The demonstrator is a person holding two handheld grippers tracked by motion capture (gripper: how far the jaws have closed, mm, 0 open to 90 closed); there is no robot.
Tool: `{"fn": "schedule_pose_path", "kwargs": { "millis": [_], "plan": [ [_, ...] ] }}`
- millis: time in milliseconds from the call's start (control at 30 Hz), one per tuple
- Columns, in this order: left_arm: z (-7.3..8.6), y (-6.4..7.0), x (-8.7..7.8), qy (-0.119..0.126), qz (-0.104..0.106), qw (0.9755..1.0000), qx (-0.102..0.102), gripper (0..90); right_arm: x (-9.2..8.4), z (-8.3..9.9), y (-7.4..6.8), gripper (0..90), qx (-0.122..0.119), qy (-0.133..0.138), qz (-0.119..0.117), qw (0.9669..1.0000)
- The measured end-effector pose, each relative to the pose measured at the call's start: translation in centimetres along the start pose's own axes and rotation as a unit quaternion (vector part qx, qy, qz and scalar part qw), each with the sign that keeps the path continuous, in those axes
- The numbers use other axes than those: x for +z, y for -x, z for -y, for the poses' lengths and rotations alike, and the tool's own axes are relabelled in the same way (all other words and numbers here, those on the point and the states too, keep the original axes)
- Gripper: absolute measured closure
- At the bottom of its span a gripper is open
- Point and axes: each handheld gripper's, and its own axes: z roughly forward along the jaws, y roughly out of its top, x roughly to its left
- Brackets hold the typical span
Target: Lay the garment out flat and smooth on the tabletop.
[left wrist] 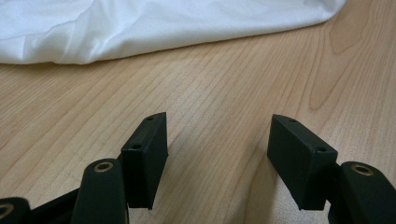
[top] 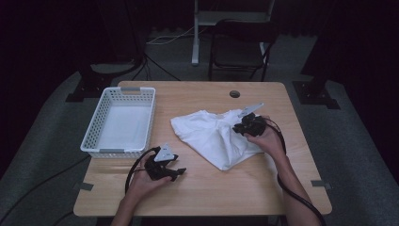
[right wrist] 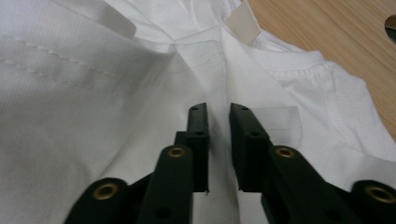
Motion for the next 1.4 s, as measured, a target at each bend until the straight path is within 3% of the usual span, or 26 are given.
{"fn": "schedule_pose_path", "kwargs": {
  "millis": [100,567,1400],
  "plan": [
    [0.0,0.0,0.0,0.000,0.000,1.0000,0.000,38.9,-0.1,0.0,0.0,86.7,-0.001,0.002,-0.001,1.0000],
    [0.0,0.0,0.0,-0.001,0.000,1.0000,0.002,38.9,-1.5,0.4,-0.6,86.9,-0.015,0.013,0.003,0.9998],
    [0.0,0.0,0.0,-0.001,0.000,1.0000,0.002,38.9,-6.6,3.3,-2.5,86.8,-0.048,0.020,0.002,0.9987]
  ]
}}
